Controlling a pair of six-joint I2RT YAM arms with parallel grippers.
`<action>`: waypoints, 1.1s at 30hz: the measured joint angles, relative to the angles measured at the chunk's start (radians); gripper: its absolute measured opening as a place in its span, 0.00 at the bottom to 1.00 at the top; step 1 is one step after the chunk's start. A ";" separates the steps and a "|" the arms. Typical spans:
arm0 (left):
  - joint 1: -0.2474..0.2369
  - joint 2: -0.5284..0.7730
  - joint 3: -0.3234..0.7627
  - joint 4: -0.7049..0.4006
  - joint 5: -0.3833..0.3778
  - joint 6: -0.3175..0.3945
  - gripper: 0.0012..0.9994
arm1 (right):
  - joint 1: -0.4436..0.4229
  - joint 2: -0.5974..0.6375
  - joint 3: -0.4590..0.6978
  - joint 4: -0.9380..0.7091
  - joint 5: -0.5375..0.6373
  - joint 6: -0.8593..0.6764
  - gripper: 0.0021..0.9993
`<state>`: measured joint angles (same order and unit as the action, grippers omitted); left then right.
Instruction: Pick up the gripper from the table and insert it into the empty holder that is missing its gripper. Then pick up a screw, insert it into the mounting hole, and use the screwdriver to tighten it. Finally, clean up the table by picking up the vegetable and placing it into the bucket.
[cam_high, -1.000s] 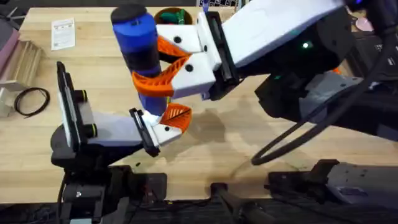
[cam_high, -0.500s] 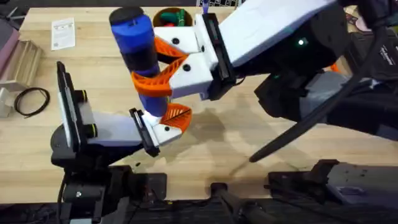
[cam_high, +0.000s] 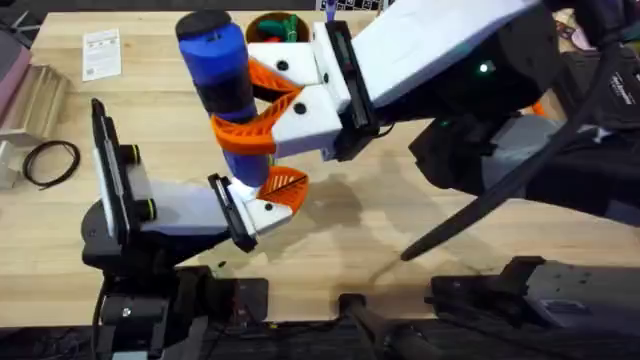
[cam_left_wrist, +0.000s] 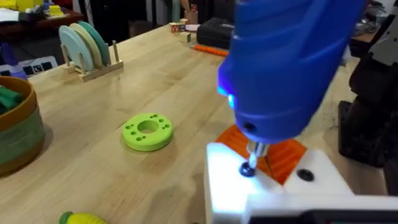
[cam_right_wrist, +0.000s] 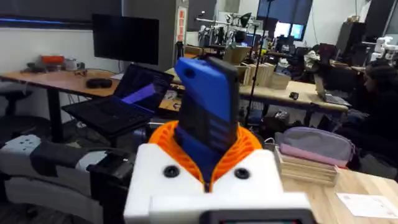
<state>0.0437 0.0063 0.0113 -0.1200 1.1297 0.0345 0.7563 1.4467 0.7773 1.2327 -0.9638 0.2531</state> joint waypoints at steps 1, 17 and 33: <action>0.000 0.000 0.000 0.000 0.000 0.000 0.01 | 0.000 0.000 0.000 0.000 0.001 0.000 0.02; 0.000 0.000 0.000 0.000 0.000 0.000 0.01 | 0.000 0.000 0.000 -0.014 0.010 -0.015 0.02; 0.000 0.000 0.000 0.000 0.000 0.000 0.01 | 0.000 0.000 0.000 -0.025 0.024 -0.019 0.02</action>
<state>0.0437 0.0063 0.0113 -0.1200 1.1297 0.0345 0.7563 1.4467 0.7773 1.2079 -0.9394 0.2340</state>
